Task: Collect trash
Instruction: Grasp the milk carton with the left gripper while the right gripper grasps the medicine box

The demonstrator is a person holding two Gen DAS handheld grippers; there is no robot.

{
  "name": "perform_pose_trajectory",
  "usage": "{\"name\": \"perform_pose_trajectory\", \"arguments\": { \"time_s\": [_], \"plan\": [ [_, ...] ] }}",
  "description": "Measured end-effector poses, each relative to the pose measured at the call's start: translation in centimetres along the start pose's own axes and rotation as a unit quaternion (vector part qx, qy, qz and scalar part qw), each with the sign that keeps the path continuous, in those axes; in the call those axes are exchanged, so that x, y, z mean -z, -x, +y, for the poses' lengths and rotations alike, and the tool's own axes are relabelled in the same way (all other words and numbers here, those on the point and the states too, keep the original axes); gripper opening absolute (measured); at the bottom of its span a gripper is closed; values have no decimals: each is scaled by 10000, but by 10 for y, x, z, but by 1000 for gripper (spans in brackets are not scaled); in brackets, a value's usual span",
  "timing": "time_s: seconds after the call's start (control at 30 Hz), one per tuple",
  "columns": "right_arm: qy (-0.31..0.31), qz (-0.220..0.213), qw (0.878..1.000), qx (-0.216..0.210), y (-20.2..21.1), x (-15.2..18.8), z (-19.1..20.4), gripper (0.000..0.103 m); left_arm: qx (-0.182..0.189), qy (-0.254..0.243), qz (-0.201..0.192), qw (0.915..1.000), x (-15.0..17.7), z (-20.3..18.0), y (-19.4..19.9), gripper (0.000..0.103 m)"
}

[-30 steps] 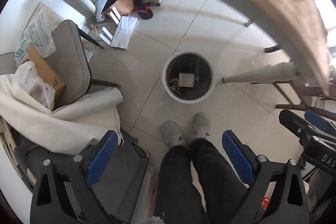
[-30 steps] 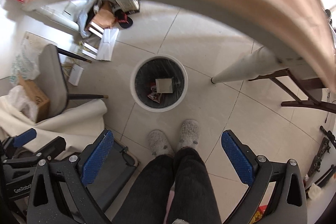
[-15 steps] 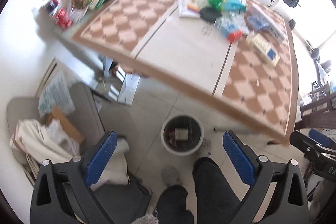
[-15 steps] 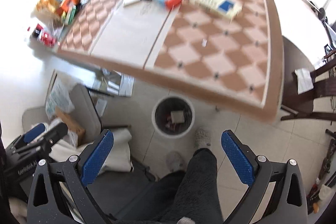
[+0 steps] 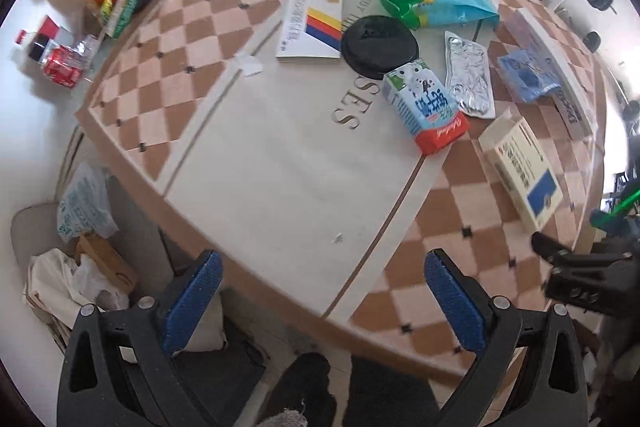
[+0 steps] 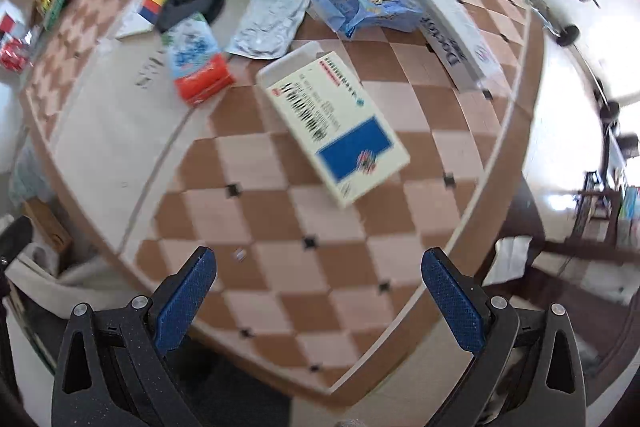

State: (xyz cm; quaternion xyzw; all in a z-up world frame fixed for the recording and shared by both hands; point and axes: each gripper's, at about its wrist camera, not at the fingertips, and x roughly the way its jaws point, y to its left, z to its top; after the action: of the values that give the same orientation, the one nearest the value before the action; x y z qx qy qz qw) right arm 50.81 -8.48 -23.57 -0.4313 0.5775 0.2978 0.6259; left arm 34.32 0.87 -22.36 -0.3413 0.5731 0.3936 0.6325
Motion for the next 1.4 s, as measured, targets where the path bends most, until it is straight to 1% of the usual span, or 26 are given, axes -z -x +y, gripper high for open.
{"name": "perform_pose_trajectory", "arguments": {
  "time_s": [0.07,0.13,0.27,0.3,0.37,0.4,0.47,0.5,0.53,0.57,0.63,0.67,0.73,0.8,0.87,1.0,1.13,1.17,1.3,1.33,1.4],
  "plan": [
    [223,232,9995,59,-26,-23,-3,103,175,200,257,9993,-21,-11,-17,103],
    [397,452,9982,65,-51,-42,-7,103,270,385,433,9980,-42,-22,-32,103],
    [535,765,9956,-40,-84,-60,-12,103,606,659,707,9935,-78,-40,-58,102],
    [460,716,9963,-142,-86,-62,-16,102,658,710,752,9925,-85,-43,-63,102],
    [78,576,9981,-212,-82,-64,-29,97,713,831,826,9905,-99,-49,-74,102],
    [-176,507,9982,-248,-79,-65,-36,91,716,874,856,9899,-105,-52,-79,102],
    [-938,484,9934,-445,-78,-63,-61,91,675,889,946,9892,-114,-59,-90,101],
    [-1259,527,9889,-584,-80,-60,-71,90,631,838,973,9897,-116,-62,-94,98],
    [-1511,494,9844,-754,-80,-58,-81,90,568,756,991,9906,-118,-66,-97,88],
    [-1620,501,9823,-793,-79,-57,-87,90,507,652,1010,9915,-117,-68,-100,74],
    [-1644,677,9795,-949,-83,-57,-93,91,457,411,1018,9929,-112,-72,-102,56],
    [-1616,705,9794,-986,-83,-59,-95,91,412,264,966,9941,-108,-74,-100,56],
    [-1375,649,9857,-729,-83,-62,-98,91,248,-180,879,9957,-93,-79,-95,55],
    [-1191,557,9900,-517,-84,-64,-98,91,14,-627,820,9947,-72,-85,-94,55],
    [-1143,489,9912,-454,-87,-62,-100,90,-111,-837,767,9935,-53,-85,-94,55],
    [-1010,298,9941,-275,-86,-55,-93,87,-97,-760,723,9944,-34,-79,-94,54],
    [-1078,275,9926,-486,-82,-42,-82,86,-111,-861,554,9947,-19,-78,-89,52],
    [-1115,251,9921,-515,-80,-35,-78,86,-100,-891,496,9947,-11,-73,-88,52],
    [-1312,101,9890,-676,-70,-13,-76,86,-31,-929,206,9955,0,-65,-66,52],
    [-1371,58,9878,-739,-66,-7,-75,86,-24,-951,117,9954,0,-70,-61,52],
    [-1442,-48,9864,-790,-58,3,-76,85,1,-997,-80,9950,16,-65,-44,52]
  ]
}}
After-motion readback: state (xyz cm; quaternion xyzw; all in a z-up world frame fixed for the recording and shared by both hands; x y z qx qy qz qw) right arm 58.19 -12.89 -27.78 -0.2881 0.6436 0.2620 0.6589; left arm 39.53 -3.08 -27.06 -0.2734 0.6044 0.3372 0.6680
